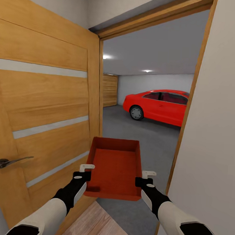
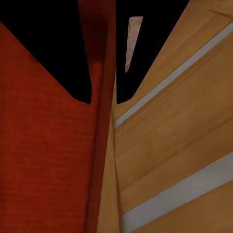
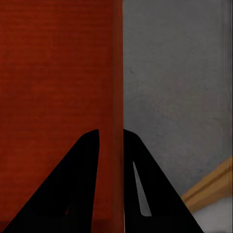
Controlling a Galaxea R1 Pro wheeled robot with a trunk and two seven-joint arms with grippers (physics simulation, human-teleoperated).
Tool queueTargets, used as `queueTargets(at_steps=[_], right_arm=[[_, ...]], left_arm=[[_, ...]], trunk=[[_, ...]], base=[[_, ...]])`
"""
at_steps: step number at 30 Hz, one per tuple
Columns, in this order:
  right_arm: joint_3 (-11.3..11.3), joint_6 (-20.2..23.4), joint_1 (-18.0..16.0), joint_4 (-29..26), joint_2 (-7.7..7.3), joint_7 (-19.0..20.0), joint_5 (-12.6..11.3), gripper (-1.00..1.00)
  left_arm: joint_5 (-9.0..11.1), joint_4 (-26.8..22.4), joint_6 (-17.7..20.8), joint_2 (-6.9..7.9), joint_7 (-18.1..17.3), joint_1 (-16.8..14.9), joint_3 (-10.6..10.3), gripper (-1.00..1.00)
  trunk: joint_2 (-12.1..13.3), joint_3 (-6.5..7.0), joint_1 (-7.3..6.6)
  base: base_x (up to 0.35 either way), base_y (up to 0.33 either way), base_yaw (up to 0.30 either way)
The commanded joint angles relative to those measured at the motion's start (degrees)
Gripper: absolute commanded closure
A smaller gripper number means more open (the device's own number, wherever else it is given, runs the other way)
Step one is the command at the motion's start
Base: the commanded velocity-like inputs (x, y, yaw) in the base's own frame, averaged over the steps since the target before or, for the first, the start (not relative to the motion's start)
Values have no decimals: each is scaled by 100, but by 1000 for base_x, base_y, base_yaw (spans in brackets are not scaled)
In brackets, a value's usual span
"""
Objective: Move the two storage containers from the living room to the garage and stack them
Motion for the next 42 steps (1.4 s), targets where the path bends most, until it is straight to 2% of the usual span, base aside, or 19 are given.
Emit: queueTargets(at_steps=[1,10,21,37,42], right_arm=[[37,-11,0,20,-107,-33,-54,100],[37,-18,0,13,-107,-33,-46,100],[37,-35,0,16,-107,-33,-45,100],[37,-56,0,15,-110,-33,-48,100],[38,-29,0,18,-107,-33,-52,100]], left_arm=[[-136,-69,57,102,172,-2,19,100],[-141,-58,57,102,172,-2,11,100],[-145,-52,57,102,172,-2,10,100],[-144,-52,57,102,172,-2,10,100],[-145,-52,57,102,172,-2,10,100]], trunk=[[-5,-3,2],[-5,-3,2],[-5,-3,2],[-5,-3,2],[-5,-3,2]], base=[[0,0,-276],[23,0,-281],[292,49,-280],[297,176,-26],[290,223,-182]])
